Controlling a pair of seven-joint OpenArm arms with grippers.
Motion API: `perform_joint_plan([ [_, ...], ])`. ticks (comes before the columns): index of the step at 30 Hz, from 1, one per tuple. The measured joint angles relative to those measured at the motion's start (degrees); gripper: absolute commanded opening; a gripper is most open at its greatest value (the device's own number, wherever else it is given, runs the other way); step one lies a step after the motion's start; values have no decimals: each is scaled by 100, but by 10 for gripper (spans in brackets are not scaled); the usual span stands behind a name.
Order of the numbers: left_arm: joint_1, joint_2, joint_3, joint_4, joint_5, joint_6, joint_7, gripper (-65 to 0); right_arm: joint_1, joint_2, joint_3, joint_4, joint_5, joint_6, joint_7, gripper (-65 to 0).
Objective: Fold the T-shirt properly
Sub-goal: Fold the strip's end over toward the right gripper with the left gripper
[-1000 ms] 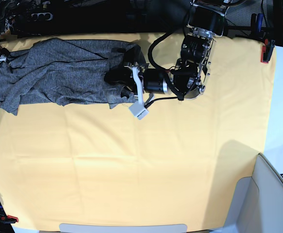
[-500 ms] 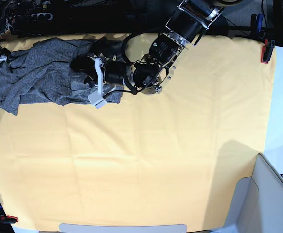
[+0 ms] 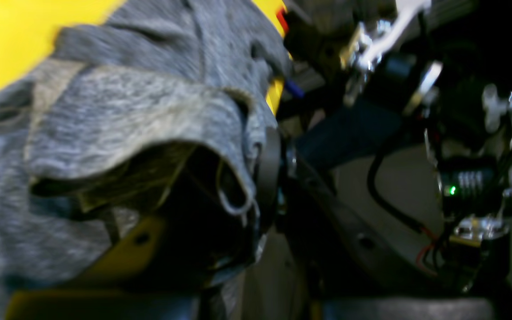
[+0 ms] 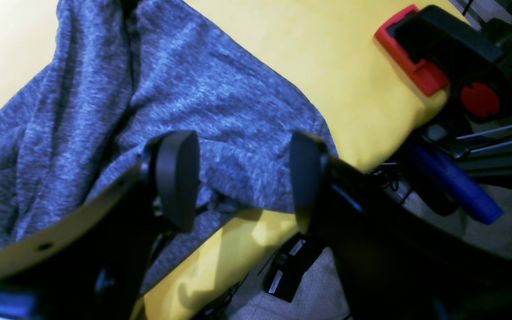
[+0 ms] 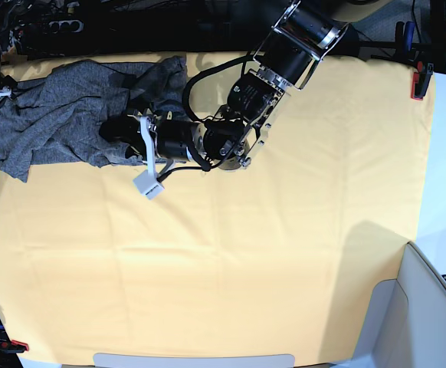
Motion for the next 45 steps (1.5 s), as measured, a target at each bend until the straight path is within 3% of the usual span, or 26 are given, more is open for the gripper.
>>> perform_joint_plan([
  [7, 149, 22, -68, 7, 0, 4, -9, -646, -2, -15, -11, 0, 0, 0, 0, -323],
  [16, 271, 164, 673, -4, 35, 28, -28, -646, 0, -125, -17, -9, 0, 0, 2, -323],
  [25, 33, 190, 684, -643, 24, 42, -466, -646, 2, -127, -17, -101, 0, 2, 2, -323],
  [35, -15, 214, 675, -669, -4, 42, -573, -638, 2, -125, -17, -160, 0, 0, 4, -323],
  [37, -17, 221, 675, -669, -2, 42, -573, -593, 2, -125, -17, -160, 0, 0, 2, -323],
  [43, 7, 210, 680, -289, -28, 33, -573, -337, 4, -125, -17, -160, 0, 0, 4, -323],
  [45, 2, 238, 678, -96, -48, 2, -577, -294, 4, -125, -17, -179, 2, 2, 4, -323],
])
